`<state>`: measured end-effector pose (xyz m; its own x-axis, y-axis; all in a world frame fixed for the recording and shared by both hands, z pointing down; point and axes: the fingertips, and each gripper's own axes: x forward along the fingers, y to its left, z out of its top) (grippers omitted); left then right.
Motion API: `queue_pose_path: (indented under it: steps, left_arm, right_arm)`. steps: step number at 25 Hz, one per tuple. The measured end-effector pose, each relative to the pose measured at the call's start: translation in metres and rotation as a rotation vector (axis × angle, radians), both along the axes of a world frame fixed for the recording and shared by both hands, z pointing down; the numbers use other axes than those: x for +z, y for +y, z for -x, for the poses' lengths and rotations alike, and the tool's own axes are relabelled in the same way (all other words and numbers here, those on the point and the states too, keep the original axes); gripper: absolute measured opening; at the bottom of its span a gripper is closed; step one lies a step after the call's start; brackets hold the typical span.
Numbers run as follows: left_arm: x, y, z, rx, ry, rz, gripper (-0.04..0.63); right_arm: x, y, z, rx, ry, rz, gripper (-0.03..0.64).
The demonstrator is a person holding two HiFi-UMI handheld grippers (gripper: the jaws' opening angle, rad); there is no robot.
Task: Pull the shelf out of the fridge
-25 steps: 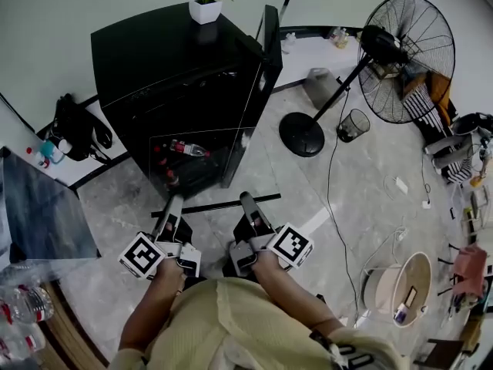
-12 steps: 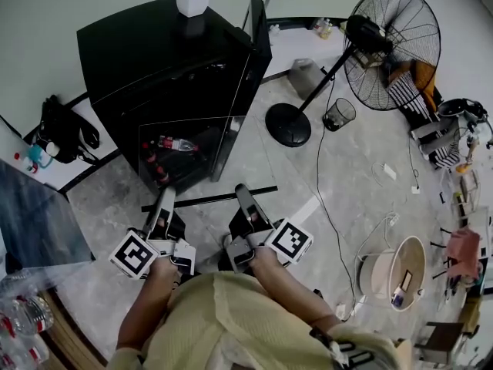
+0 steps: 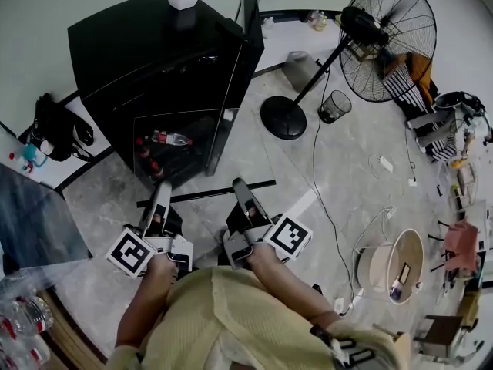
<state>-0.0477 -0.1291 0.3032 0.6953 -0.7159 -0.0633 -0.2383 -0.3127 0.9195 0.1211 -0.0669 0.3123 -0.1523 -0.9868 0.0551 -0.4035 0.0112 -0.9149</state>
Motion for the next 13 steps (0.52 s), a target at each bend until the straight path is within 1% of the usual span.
queue_pose_path:
  steps: [5, 7, 10, 13]
  left_arm:
    - [0.0028, 0.0028, -0.0038, -0.006, 0.005, 0.013, 0.061]
    - [0.0029, 0.0017, -0.0037, -0.014, -0.004, 0.01, 0.061]
    - [0.001, 0.0014, -0.0072, -0.018, 0.007, 0.008, 0.061]
    - [0.001, 0.0016, -0.0083, -0.02, 0.003, 0.0, 0.061]
  right_arm:
    - [0.0035, 0.0015, -0.0041, -0.009, -0.005, 0.008, 0.078]
    - [0.0035, -0.0012, -0.0047, -0.021, -0.002, 0.006, 0.078]
    - [0.0052, -0.0012, -0.007, -0.019, -0.013, 0.015, 0.08]
    - [0.0048, -0.0006, -0.0091, -0.015, -0.016, 0.014, 0.08]
